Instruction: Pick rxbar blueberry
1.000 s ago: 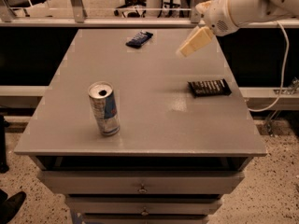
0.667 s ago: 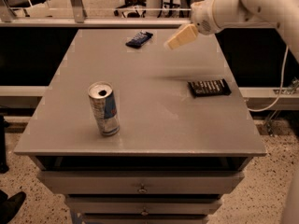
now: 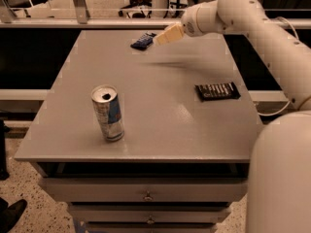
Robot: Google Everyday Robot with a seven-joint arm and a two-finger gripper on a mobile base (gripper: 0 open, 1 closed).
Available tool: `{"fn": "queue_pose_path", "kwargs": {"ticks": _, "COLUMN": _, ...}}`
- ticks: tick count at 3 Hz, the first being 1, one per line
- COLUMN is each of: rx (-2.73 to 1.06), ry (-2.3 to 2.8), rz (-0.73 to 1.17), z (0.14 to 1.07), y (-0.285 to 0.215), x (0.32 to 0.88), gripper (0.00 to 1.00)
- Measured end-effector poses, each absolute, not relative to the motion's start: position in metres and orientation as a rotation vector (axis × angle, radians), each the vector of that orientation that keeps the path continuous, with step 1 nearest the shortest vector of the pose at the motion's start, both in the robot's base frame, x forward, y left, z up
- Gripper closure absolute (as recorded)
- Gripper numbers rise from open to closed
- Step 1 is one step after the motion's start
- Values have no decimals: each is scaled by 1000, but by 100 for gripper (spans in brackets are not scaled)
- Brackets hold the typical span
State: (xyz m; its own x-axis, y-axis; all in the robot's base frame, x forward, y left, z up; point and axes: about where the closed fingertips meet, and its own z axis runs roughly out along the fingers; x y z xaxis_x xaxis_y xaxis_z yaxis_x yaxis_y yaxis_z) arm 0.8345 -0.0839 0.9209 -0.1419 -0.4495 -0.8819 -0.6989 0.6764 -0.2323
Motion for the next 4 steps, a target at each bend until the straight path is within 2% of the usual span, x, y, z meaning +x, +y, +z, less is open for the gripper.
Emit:
{"fn": "queue_pose_path", "kwargs": {"ticks": 2, "rx": -895, "ry": 1816, "rz": 420, "z": 873, "y": -27, "x": 887, "gripper": 0}}
{"fn": "queue_pose_path", "kwargs": {"ticks": 4, "rx": -871, "ry": 1849, "rz": 469, "z": 852, "y": -13, "x": 901, "gripper": 0}}
